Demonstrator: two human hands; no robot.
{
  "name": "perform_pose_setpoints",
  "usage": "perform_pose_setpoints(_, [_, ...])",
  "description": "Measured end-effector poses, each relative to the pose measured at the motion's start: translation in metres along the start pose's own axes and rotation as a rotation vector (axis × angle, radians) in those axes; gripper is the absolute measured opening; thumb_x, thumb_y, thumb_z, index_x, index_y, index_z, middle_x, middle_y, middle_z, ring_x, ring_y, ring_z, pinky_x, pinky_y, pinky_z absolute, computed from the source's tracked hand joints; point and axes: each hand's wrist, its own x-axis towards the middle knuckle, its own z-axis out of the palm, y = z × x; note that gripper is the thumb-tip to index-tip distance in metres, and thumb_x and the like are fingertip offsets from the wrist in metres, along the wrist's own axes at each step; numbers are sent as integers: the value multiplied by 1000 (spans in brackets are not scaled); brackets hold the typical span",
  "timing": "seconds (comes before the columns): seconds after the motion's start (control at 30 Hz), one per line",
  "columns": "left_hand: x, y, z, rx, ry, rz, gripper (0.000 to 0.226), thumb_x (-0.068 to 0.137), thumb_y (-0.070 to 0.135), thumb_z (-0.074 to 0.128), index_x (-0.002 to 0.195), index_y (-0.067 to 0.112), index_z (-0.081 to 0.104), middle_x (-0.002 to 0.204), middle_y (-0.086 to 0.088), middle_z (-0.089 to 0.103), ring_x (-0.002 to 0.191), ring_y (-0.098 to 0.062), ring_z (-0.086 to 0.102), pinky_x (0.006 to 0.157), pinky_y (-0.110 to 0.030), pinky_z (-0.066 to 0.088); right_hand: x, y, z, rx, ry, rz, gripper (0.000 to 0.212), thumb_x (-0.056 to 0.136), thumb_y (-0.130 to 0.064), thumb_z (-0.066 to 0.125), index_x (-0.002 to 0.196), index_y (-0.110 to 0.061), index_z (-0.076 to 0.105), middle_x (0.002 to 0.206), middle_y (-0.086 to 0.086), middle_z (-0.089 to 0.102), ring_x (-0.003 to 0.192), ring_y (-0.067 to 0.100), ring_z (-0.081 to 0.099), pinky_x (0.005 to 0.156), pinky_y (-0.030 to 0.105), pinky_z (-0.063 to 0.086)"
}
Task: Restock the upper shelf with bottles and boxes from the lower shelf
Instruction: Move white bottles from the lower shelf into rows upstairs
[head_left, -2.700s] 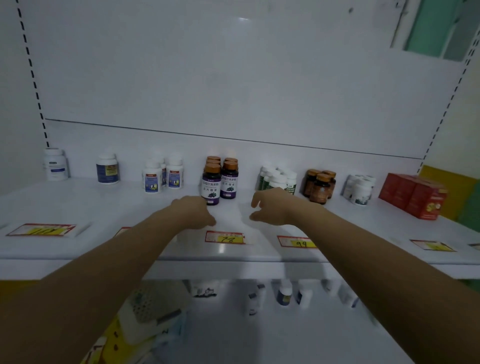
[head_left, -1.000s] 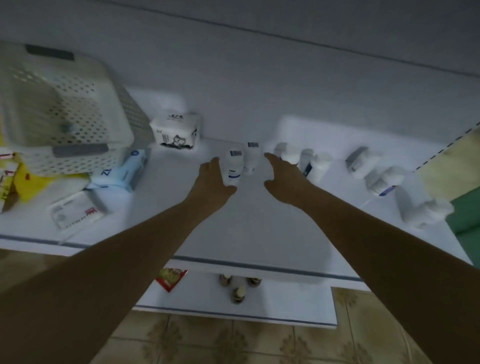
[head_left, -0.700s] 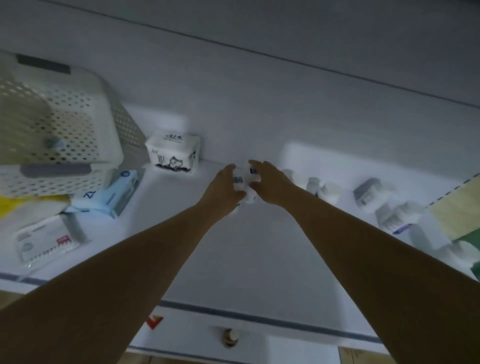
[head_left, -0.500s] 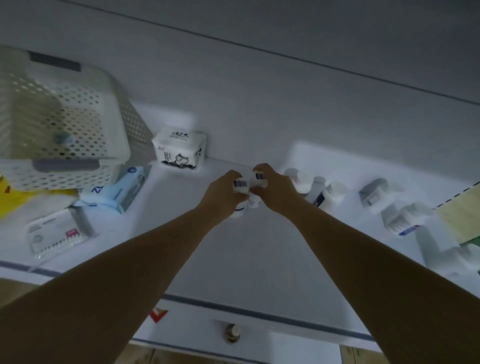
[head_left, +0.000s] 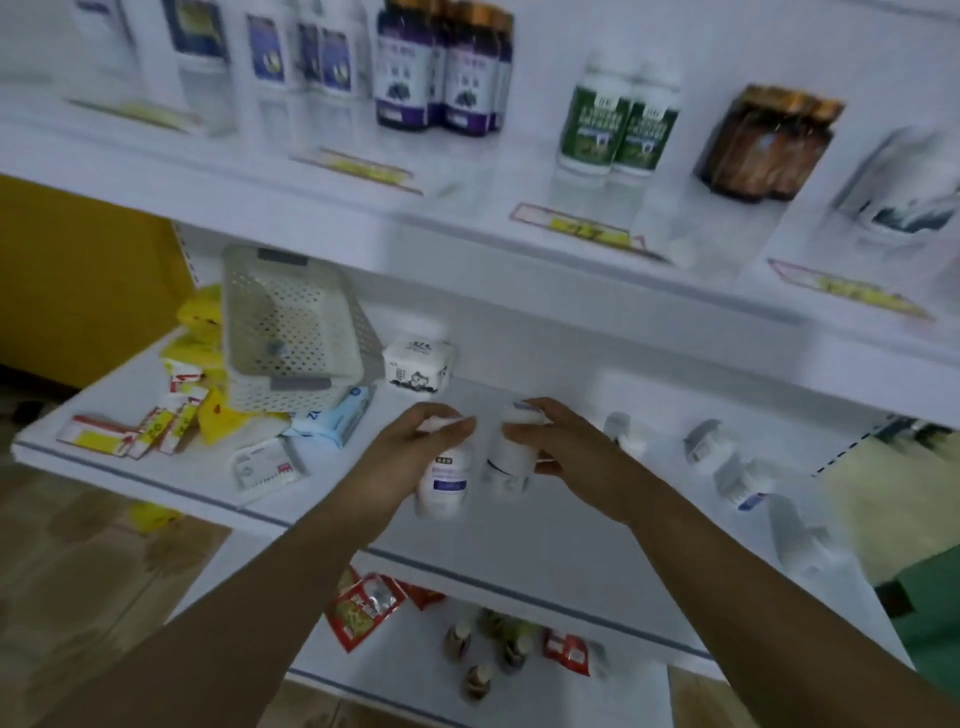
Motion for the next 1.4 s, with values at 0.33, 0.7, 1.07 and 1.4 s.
perform_pose_setpoints(0.33, [-120,88,-61,-71,60,128,21,87,35,60,99,19,57,95,-10,66,89,-26,65,88,-43,51,-99,-92,110,-77,-207,-138,18,94,-22,55,112,-24,53,106,-2,64,94,13,63,70,24,47])
perform_pose_setpoints(0.7, [-211,197,-184,-121,55,282,42,87,40,59,115,9,52,85,-6,64,70,-18,65,62,-29,52,-131,-218,238,11,-197,-287,19,81,-25,60,90,-18,46,97,11,48,88,25,49,79,38,39])
perform_pose_setpoints(1.07, [-216,246,-286,-104,122,401,44,82,19,63,121,2,52,90,-9,66,75,-20,65,64,-31,53,-85,-275,344,-94,-228,-419,37,86,-38,63,112,-22,44,115,13,62,100,30,65,95,53,50])
perform_pose_setpoints(1.4, [-110,315,-370,10,139,492,30,89,23,59,116,12,54,92,-2,67,84,-18,64,74,-32,54,42,-372,364,-132,-169,-595,48,86,-41,62,123,-13,49,119,10,61,105,23,62,95,45,51])
